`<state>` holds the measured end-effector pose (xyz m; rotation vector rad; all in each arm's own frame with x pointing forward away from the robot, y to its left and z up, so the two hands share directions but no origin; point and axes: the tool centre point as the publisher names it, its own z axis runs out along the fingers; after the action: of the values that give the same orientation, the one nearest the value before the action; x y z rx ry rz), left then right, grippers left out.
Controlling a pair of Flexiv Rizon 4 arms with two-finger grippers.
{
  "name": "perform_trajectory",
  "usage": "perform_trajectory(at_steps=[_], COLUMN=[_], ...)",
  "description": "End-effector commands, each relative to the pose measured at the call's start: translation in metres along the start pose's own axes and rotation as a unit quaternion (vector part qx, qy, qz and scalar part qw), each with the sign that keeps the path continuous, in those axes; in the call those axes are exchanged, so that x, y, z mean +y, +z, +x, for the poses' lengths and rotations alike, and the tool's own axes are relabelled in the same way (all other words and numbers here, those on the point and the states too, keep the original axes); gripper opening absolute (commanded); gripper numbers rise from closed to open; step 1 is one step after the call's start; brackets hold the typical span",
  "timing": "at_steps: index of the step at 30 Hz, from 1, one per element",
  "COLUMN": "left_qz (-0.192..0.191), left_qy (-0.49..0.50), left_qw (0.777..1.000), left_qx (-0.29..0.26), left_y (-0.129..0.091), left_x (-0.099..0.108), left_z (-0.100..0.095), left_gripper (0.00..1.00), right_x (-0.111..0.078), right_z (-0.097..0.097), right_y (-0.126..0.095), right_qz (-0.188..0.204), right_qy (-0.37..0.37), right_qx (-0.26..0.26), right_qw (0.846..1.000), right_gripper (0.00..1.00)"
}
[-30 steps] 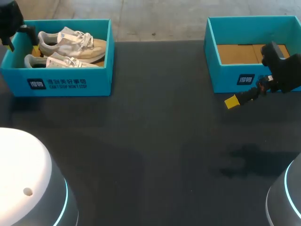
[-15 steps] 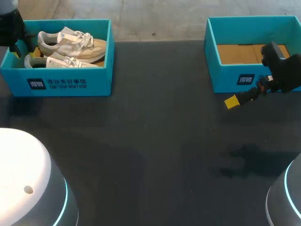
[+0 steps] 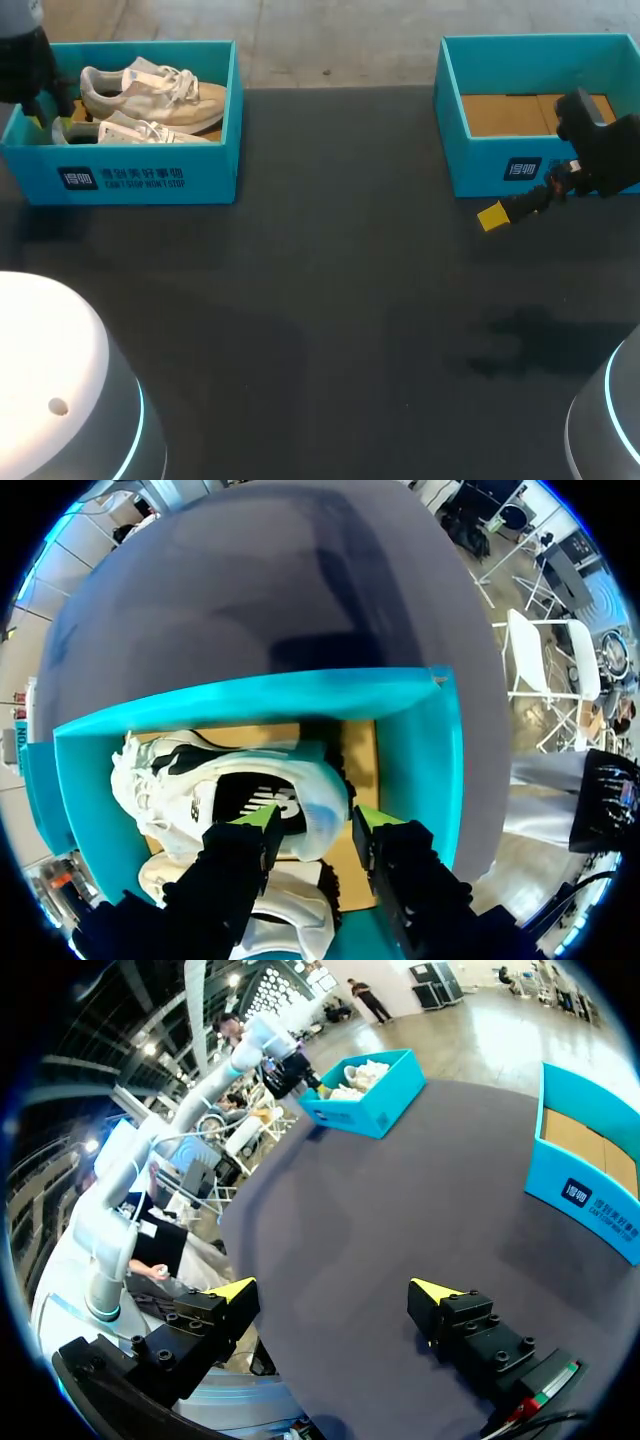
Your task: Take the shoe out of the shoebox, open the shoe tongue, remove and reinsert the insole, then place the shoe into the shoebox
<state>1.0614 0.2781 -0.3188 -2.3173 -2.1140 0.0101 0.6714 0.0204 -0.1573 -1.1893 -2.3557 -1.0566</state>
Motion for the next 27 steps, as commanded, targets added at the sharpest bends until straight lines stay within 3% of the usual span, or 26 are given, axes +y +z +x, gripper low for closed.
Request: perform_trajectory(at_steps=[1,27], left_qz=[0.002,0.018], left_qy=[-0.001,0.007], left_qw=[1.0,1.0], left_qx=[0.001,0.003], left_y=[0.01,0.04], left_x=[0.005,0.009], left_z=[0.001,0.01], left_gripper=[0.46,0.45], right_x=[0.001,0.001], right_z=[0.0,0.0], right_y=[0.001,0.001], right_qz=[0.001,0.001], right_qy=[0.001,0.001], right_qx=[-0.001,-0.001], right_qw=[1.0,1.0], right_gripper=[1.0,1.0])
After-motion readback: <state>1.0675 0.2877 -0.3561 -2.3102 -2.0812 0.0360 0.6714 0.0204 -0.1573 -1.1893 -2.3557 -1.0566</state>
